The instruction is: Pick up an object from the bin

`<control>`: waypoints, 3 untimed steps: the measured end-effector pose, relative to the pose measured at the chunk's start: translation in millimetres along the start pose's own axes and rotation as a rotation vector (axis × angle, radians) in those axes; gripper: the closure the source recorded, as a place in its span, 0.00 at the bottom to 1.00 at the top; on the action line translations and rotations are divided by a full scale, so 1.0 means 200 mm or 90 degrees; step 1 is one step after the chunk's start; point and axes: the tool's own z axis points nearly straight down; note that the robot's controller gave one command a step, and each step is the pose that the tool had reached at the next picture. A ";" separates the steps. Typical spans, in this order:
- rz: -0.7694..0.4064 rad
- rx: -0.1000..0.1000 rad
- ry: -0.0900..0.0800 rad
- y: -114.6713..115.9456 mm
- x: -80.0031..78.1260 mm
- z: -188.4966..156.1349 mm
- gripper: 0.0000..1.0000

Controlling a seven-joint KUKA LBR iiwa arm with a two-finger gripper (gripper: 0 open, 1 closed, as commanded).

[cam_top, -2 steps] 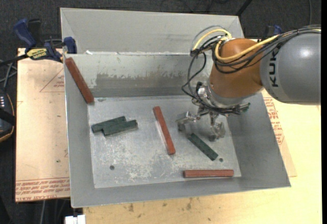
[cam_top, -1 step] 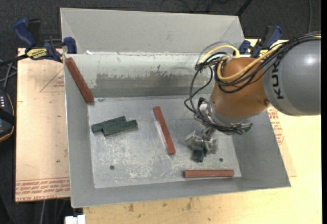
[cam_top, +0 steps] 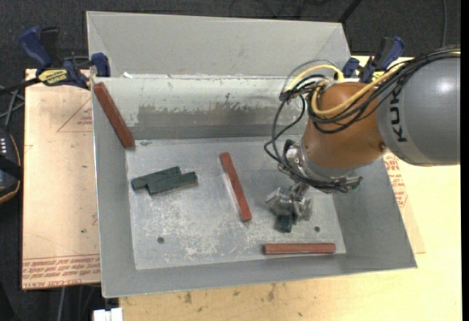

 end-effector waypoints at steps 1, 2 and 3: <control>0.001 -0.002 0.001 0.00 0.00 -0.02 1.00; -0.064 0.003 -0.002 -0.04 -0.02 -0.22 1.00; -0.180 0.000 -0.001 0.09 0.09 -0.64 1.00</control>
Offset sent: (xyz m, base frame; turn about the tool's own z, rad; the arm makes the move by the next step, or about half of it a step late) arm 0.0273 0.0014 -0.0007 -0.4759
